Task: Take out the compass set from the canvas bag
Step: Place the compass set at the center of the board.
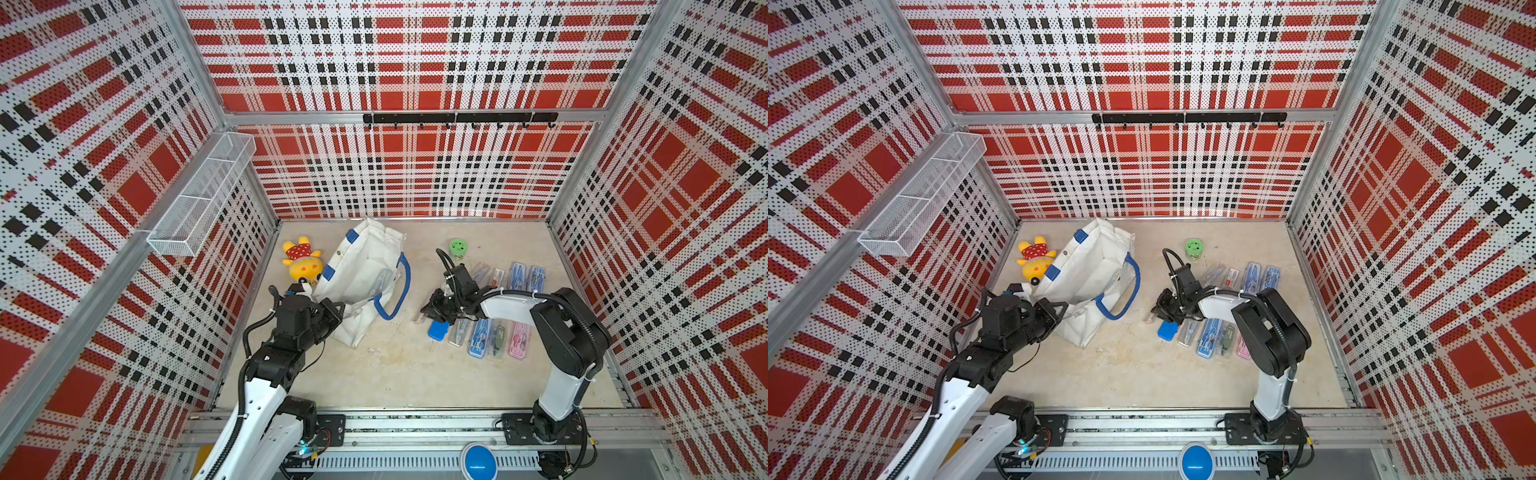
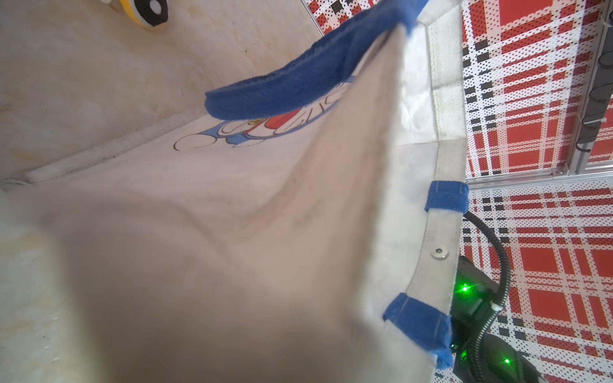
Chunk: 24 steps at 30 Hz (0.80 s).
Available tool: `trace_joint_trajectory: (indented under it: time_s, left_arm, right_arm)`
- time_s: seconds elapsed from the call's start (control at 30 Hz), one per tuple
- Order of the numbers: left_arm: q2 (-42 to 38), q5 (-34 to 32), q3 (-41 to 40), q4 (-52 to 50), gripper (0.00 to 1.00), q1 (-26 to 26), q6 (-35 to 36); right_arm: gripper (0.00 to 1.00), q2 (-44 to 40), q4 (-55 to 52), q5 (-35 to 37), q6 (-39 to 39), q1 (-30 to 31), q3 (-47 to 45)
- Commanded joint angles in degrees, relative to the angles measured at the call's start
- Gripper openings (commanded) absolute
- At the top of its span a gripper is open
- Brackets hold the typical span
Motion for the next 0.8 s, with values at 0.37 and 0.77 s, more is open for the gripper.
trace_joint_trajectory:
  time_s: [0.37,0.77]
  left_arm:
    - [-0.8,0.7,-1.0,1.6,0.00,0.8,-0.6]
    - [0.6,1.6,-0.2,2.2,0.00,0.8,2.0]
  right_arm:
    - [0.42,-6.3,-0.5,3.4,2.1,1.2,-3.2]
    - [0.48,-21.6,-11.2,10.1,-0.2,1.2,-2.3]
